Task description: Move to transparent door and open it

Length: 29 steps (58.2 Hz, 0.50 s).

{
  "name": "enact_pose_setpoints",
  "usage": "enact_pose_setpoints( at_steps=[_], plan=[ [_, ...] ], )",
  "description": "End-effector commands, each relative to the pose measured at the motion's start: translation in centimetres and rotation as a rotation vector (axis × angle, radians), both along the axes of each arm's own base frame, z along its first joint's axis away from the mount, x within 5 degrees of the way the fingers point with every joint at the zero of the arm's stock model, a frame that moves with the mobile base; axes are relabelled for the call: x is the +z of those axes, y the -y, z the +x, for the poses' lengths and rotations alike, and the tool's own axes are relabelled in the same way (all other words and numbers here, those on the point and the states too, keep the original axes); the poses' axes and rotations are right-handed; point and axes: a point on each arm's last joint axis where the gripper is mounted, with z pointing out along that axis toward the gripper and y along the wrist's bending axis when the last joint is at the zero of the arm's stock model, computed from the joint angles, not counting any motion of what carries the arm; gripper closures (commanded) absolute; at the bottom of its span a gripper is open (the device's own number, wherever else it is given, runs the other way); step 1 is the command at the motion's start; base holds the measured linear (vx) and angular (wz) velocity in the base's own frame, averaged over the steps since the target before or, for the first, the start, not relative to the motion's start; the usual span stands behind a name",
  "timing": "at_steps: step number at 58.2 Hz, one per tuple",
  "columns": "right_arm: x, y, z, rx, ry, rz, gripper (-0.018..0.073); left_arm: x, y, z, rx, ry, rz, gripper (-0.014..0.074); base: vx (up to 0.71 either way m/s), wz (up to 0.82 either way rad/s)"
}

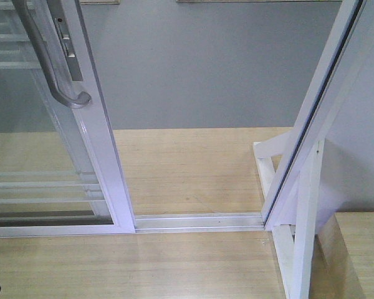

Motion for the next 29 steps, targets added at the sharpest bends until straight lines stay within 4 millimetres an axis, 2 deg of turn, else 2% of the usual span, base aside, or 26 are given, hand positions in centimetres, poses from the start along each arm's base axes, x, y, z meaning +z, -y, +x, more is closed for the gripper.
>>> enact_pose_setpoints(
  at_steps=[1,29],
  plan=[
    [1.63,0.08,-0.12,-0.01,0.099,0.005,0.0562,0.33,0.06,0.02,-0.007,0.073,-0.032,0.0594,0.0,0.0],
    [1.29,0.08,-0.03,-0.011,0.094,0.004,0.0562,0.33,0.06,0.02,-0.007,0.073,-0.032,0.0594,0.0,0.0]
  ],
)
